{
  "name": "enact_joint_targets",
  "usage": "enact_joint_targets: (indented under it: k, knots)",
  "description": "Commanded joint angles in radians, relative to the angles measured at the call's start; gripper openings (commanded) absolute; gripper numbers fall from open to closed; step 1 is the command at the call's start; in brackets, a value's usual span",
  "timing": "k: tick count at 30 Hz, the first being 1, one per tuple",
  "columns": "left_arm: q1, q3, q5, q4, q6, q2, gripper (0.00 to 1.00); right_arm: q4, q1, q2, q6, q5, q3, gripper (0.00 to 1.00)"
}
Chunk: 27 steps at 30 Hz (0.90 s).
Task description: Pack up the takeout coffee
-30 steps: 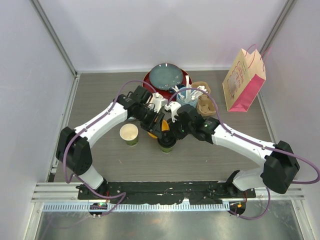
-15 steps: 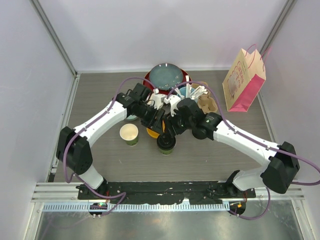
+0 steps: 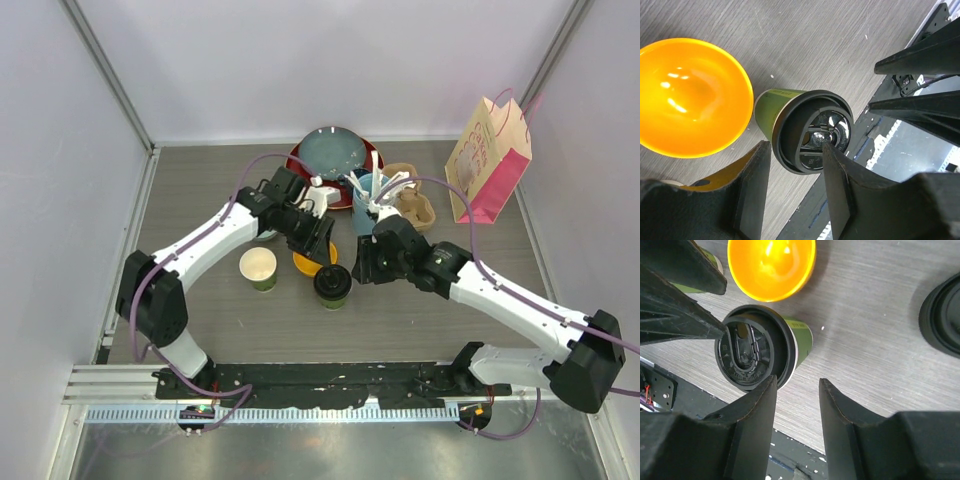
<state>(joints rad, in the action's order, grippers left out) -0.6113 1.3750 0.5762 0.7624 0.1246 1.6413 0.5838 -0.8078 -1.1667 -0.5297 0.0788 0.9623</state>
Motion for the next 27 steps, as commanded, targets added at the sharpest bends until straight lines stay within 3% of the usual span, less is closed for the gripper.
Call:
enact_joint_targets:
  k: [1,6,17,27]
  knots:
    - [-0.045,0.024,-0.08,-0.038,-0.057,0.003,0.49,-0.033,-0.007,0.007,-0.093,-0.036,-0.033,0.45]
    - [-0.114,0.073,-0.258,0.003,-0.216,0.011,0.49,-0.048,-0.007,-0.004,-0.075,-0.033,-0.039,0.45]
    - [-0.133,0.131,-0.223,0.15,-0.342,0.068,0.43,-0.041,-0.007,0.004,-0.03,-0.001,-0.034,0.44]
    - [-0.134,0.121,-0.196,0.13,-0.286,0.097,0.38,-0.039,-0.001,-0.01,-0.016,-0.001,-0.028,0.4]
